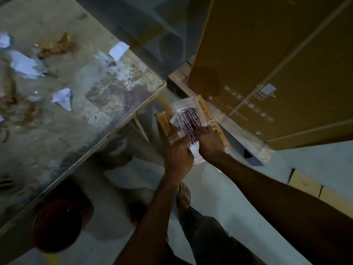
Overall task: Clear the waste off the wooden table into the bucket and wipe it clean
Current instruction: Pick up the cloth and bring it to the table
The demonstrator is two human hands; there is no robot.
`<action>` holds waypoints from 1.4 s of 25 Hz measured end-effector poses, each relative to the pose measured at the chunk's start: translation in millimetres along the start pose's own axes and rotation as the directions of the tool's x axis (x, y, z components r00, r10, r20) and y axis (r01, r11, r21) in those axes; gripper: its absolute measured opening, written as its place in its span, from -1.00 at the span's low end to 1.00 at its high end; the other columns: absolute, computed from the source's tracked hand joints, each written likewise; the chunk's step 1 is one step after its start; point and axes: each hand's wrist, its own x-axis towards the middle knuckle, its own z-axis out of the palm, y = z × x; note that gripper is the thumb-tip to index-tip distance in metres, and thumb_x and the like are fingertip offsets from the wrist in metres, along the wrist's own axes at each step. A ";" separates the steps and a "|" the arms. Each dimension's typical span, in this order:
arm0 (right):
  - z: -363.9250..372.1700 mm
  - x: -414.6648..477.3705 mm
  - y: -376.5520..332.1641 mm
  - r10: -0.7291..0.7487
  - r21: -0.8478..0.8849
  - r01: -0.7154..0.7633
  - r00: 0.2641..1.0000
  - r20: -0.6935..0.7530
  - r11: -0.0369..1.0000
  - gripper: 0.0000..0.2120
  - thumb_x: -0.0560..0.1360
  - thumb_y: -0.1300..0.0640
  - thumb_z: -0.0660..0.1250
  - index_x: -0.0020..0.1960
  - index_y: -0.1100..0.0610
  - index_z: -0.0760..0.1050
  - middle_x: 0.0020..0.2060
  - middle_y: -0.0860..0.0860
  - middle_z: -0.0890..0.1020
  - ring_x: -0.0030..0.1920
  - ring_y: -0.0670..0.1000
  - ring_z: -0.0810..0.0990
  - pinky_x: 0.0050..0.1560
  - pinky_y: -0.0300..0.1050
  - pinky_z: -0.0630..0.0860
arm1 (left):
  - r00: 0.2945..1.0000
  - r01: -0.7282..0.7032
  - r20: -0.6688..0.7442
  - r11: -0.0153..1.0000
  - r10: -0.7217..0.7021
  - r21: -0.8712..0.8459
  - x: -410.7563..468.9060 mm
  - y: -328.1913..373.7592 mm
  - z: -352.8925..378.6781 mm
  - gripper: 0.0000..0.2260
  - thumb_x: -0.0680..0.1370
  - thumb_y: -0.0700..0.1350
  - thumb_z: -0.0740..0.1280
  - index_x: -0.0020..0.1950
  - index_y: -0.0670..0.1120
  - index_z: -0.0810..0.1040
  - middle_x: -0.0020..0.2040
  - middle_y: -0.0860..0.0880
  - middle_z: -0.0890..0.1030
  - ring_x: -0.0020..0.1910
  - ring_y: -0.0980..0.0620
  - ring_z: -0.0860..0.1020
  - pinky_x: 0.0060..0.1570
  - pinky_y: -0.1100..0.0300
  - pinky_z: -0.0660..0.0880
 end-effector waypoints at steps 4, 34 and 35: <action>23.6 26.8 -2.4 0.067 -0.046 -0.070 0.996 -0.064 0.996 -0.52 0.48 0.23 0.39 0.39 0.23 0.46 0.32 0.20 0.55 0.23 0.24 0.53 0.11 0.16 0.57 | 1.000 0.002 0.028 0.999 -0.003 0.042 24.2 -28.0 30.2 -0.60 0.63 -0.09 0.32 0.48 0.01 0.43 0.28 -0.09 0.62 0.22 -0.09 0.60 0.17 0.11 0.51; -200.3 -147.4 -231.3 -0.418 0.929 0.209 0.906 -0.066 0.306 -0.65 0.57 0.19 0.43 0.33 -0.04 0.56 0.08 -0.16 0.67 0.00 -0.29 0.64 0.02 -0.26 0.60 | 0.778 -0.128 -0.171 0.115 -0.604 -0.985 -205.1 -55.5 -248.8 -0.61 0.56 0.00 0.45 0.33 -0.15 0.60 0.24 -0.22 0.66 0.23 -0.24 0.63 0.34 -0.25 0.48; -199.5 -154.1 -248.0 -0.477 0.924 0.216 0.878 -0.043 0.315 -0.67 0.59 0.08 0.42 0.34 -0.02 0.57 0.10 -0.15 0.68 0.03 -0.30 0.64 0.09 -0.19 0.63 | 0.770 -0.140 -0.189 0.127 -0.610 -0.982 -219.8 -62.4 -260.4 -0.60 0.55 0.01 0.46 0.33 -0.14 0.60 0.22 -0.21 0.67 0.21 -0.23 0.64 0.33 -0.25 0.48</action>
